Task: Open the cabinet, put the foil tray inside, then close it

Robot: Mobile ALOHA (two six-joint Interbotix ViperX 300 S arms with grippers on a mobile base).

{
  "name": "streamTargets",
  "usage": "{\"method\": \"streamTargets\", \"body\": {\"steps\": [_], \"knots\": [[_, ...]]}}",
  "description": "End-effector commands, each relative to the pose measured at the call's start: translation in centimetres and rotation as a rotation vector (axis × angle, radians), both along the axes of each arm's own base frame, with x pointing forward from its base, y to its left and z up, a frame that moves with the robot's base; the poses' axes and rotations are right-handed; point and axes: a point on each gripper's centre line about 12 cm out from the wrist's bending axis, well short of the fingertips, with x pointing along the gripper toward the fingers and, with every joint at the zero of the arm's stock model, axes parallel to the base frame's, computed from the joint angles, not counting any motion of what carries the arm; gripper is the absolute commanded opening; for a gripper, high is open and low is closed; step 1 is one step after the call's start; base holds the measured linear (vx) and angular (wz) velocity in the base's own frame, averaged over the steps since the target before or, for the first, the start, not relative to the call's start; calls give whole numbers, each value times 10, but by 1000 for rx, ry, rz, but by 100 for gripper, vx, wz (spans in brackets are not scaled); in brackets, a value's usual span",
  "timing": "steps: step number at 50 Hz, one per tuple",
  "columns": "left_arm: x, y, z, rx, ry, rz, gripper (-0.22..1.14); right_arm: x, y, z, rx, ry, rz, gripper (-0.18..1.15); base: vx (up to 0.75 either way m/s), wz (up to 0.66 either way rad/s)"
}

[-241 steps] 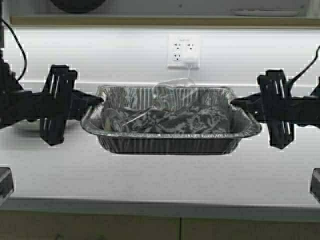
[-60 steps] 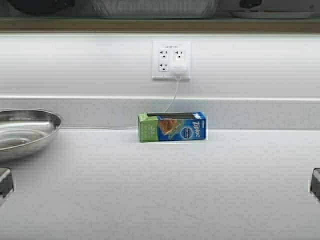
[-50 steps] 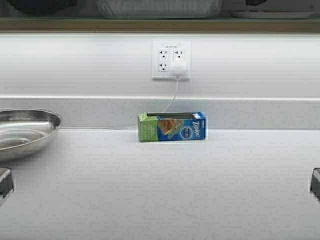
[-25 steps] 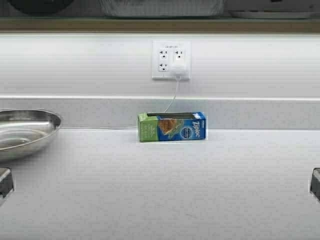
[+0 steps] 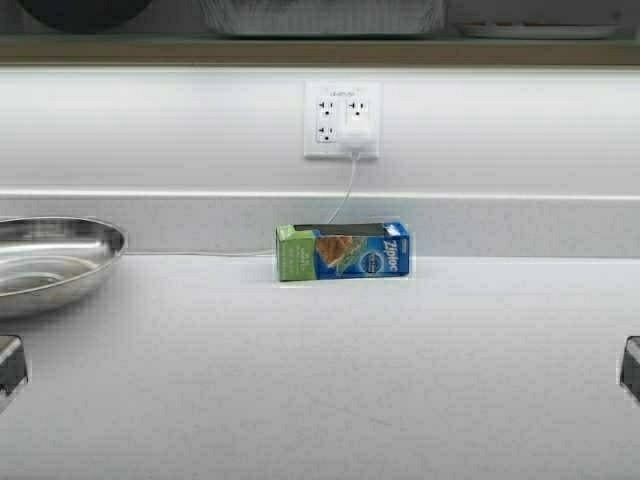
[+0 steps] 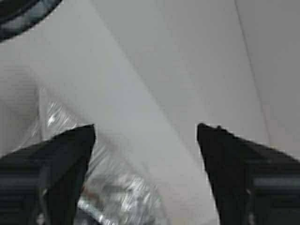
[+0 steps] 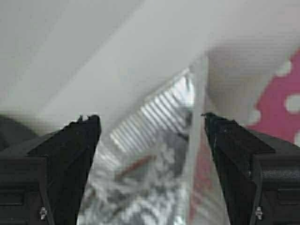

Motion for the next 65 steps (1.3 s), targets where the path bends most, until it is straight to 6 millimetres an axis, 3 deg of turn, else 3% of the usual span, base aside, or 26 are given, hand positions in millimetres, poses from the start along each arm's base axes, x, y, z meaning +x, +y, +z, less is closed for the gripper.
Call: {"method": "streamTargets", "body": {"steps": [1,6,9,13,16,19,24,35,55,65], "knots": [[-11,-6,8,77,-60,-46,93,-9,8,8,-30,-39,32,95,-9,-2],[-19,-9,0,151,-64,-71,75,-17,19,5,-98,-64,67,83,-11,-3],[-27,-8,-7,176,-55,-74,50,-24,26,4,-155,-78,76,59,-13,-5],[-40,-6,-17,221,-53,-69,7,-33,33,0,-254,-81,67,19,-14,-6],[-50,-3,-23,282,-65,-56,-13,-42,38,-3,-345,-88,63,-4,-14,-8],[-60,1,-28,353,-71,-27,-8,-50,41,-5,-449,-91,47,-5,-14,-6],[-73,15,-36,492,-11,58,10,-63,45,-5,-604,-74,16,12,-14,-5],[-89,30,-38,779,40,139,5,-74,36,-6,-687,-46,-26,7,-18,0],[-76,27,-47,848,30,128,4,-83,33,-25,-708,-8,-10,7,-21,8],[-66,25,-52,835,43,118,4,-76,35,-28,-718,0,-6,7,-27,8]]}}
